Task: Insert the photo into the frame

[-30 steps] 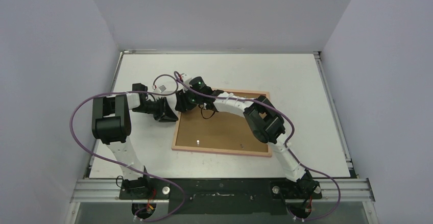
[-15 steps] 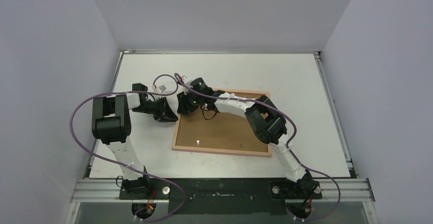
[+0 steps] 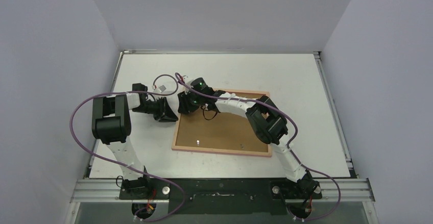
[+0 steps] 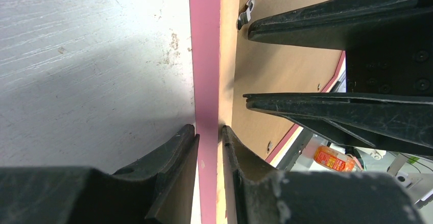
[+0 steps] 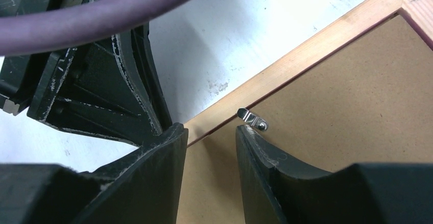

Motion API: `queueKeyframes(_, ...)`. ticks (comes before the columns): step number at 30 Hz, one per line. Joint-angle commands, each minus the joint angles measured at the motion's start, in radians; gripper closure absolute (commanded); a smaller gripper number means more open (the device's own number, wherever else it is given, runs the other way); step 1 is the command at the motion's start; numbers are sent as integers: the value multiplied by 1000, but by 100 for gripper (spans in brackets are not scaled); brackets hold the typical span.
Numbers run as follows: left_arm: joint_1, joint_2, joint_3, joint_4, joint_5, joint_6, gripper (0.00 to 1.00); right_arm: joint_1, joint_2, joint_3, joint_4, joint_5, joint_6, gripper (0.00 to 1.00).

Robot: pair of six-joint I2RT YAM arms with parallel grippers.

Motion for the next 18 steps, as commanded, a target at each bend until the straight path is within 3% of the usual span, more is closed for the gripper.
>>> queueKeyframes(1, 17, 19, 9, 20, -61, 34, 78, -4, -36, 39, 67, 30, 25, 58)
queueKeyframes(7, 17, 17, 5, 19, -53, 30, 78, 4, -37, 31, 77, 67, 63, 58)
queueKeyframes(12, 17, 11, -4, 12, -36, 37, 78, 14, -251, -141, -4, 256, 106, 45)
queueKeyframes(15, 17, 8, -8, 5, -27, 36, 78, 10, -421, -236, -155, 490, 133, 21)
queueKeyframes(18, 15, 6, -17, -3, -23, 73, 78, -46, -605, -338, -327, 698, 192, 5)
